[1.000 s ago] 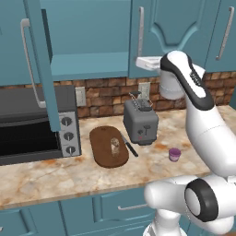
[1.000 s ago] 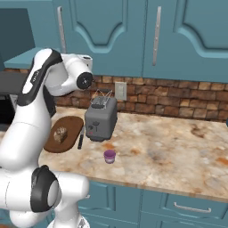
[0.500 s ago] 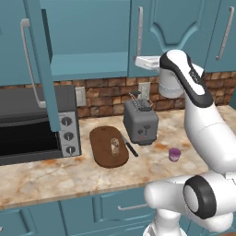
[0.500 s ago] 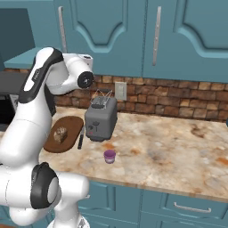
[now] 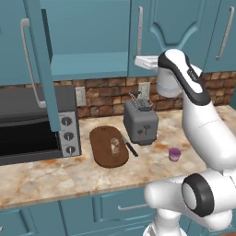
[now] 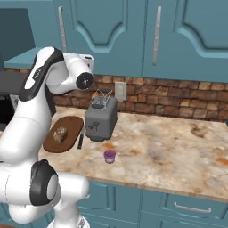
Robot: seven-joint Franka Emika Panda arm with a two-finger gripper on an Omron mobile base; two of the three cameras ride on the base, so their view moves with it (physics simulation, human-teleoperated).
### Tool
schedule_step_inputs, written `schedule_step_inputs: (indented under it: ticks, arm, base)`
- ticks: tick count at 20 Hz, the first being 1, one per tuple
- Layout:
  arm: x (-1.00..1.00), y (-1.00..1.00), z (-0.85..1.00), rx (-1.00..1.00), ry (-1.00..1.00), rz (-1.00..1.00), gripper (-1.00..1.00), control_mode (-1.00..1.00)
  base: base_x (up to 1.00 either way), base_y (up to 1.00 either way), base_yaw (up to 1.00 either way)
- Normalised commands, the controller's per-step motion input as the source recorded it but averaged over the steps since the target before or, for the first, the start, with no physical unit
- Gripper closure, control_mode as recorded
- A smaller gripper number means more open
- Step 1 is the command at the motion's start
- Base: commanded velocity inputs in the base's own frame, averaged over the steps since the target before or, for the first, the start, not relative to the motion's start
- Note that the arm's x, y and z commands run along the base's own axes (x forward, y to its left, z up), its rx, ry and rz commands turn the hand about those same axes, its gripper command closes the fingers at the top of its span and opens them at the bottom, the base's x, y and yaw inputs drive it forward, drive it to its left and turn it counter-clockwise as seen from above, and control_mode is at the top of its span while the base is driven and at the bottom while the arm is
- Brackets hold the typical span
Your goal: Pick the bread, place it on the cutting board, pick the jam, place it on the counter, and close the cabinet.
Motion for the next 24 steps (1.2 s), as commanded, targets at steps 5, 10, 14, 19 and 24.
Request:
schedule_step_inputs:
  ticks: [5,10,14,19,24]
  arm:
    - [0.0,0.0,0.0,0.0,-0.01,0.0,-1.0,-1.0]
    - [-0.14,0.0,0.0,0.0,-0.02,0.0,-1.0,-1.0]
    - [-0.33,0.0,0.0,0.0,-0.04,0.0,-1.0,-1.0]
    - [-0.29,0.0,0.02,0.0,-0.08,0.0,-1.0,-1.0]
    - [-0.41,0.0,0.01,0.0,-0.07,0.0,-1.0,-1.0]
  base:
    - [0.0,0.0,0.0]
    - [0.0,0.0,0.0]
    - [0.0,0.0,0.0]
    - [0.0,0.0,0.0]
    - [0.0,0.0,0.0]
